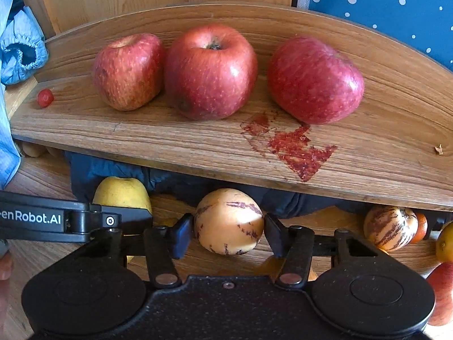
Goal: Organize fruits
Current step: 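Close the left tool on the yellow pear while the right tool grasps the striped pepino, then carry the yellow pear onto the tray with the left tool while the right tool places the pepino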
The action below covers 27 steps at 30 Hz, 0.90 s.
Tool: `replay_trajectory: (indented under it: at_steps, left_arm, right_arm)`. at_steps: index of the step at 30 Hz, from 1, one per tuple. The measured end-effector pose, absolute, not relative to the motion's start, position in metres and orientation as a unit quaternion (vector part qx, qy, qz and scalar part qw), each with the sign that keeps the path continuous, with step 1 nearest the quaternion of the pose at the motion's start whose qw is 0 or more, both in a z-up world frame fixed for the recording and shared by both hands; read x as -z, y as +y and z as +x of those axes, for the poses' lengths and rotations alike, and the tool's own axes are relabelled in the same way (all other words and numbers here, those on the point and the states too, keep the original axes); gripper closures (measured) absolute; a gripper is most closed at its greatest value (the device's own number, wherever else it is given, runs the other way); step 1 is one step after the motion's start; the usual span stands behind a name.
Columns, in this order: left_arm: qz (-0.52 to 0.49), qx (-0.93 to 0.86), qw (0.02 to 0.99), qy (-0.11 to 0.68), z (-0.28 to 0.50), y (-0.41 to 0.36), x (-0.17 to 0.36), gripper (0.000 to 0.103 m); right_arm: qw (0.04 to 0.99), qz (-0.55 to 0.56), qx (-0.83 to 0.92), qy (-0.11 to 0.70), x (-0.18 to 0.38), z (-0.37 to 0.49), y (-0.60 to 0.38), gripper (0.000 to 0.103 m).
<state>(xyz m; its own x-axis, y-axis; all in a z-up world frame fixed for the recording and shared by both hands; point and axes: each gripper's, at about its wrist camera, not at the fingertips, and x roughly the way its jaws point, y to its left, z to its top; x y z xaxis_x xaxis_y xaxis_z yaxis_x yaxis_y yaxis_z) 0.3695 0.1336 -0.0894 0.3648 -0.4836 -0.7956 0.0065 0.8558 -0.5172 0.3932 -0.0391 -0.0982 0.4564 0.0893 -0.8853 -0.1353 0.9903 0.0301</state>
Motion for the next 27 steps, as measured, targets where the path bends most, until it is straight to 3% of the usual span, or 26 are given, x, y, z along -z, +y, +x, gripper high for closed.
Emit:
replay_trajectory:
  at_steps: [17, 27]
  left_arm:
    - [-0.199, 0.16, 0.809, 0.529, 0.324, 0.117, 0.057, 0.045]
    - [-0.144, 0.234, 0.804, 0.527, 0.297, 0.041, 0.041, 0.045]
  right_arm:
    - [0.901, 0.027, -0.048, 0.43, 0.044, 0.325, -0.072, 0.047]
    - [0.911, 0.062, 0.044, 0.406, 0.022, 0.238, -0.133, 0.047]
